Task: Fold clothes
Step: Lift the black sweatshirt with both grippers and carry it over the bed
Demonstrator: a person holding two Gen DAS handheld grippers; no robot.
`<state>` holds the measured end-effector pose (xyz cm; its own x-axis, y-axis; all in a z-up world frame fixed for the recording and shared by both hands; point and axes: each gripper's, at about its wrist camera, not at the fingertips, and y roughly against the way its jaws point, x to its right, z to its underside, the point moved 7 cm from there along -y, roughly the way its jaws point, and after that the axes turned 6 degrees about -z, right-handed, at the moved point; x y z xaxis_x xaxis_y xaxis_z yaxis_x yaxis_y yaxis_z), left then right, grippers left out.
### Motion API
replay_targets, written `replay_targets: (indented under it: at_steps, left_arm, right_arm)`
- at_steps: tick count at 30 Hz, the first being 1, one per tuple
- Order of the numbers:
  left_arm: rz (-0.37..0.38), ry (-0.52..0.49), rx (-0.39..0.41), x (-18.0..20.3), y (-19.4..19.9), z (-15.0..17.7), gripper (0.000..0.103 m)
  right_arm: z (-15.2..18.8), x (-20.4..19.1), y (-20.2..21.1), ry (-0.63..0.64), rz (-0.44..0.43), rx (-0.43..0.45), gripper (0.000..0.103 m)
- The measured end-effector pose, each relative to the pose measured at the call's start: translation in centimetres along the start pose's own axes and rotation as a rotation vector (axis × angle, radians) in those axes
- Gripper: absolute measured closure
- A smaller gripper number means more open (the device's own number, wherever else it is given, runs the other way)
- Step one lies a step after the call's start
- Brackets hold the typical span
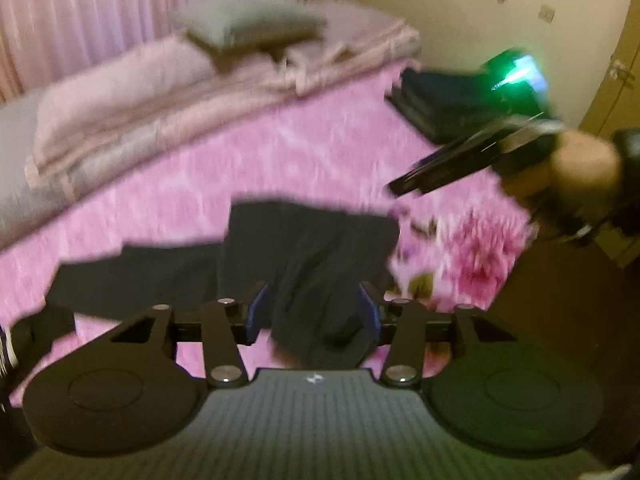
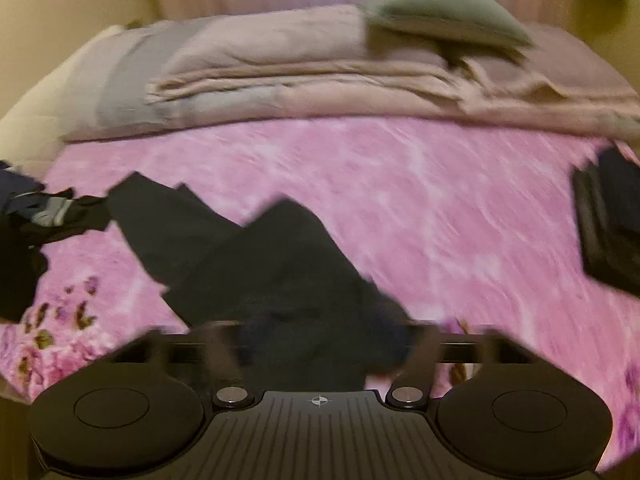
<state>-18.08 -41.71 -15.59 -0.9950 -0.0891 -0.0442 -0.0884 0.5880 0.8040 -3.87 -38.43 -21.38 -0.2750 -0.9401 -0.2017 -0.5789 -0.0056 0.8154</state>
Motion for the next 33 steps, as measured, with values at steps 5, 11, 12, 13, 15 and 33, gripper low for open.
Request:
replay_targets:
  at_steps: [5,11,12,13,15,33]
  left_arm:
    - [0.014,-0.036,-0.139,-1.1,-4.5,5.2,0.048]
    - [-0.016,-0.053,-0.205,-4.4,-6.6,8.7,0.045]
    - [-0.017,-0.056,-0.214,-4.8,-6.8,9.2,0.045]
    - [-0.017,-0.059,-0.222,-5.0,-7.1,9.7,0.045]
    - [-0.021,-0.062,-0.238,-5.6,-7.4,10.5,0.043]
    - [0.057,-0.305,-0.132,-2.2,-11.7,5.7,0.039]
  right_arm:
    - [3.5,-4.6,-4.1,0.079,-0.022,-0.088,0.019]
    - [5.2,-13.4,-11.0,0.309,-0.098,-0.168,0.019]
    - [5.7,-14.6,-12.4,0.324,-0.116,-0.175,0.019]
    - [6.5,-15.7,-13.8,0.336,-0.132,-0.186,0.019]
    - [8.0,-17.8,-17.3,0.377,-0.141,-0.234,0.019]
    - [3.7,-1.1,0.5,-0.044,0.190,-0.009,0.082]
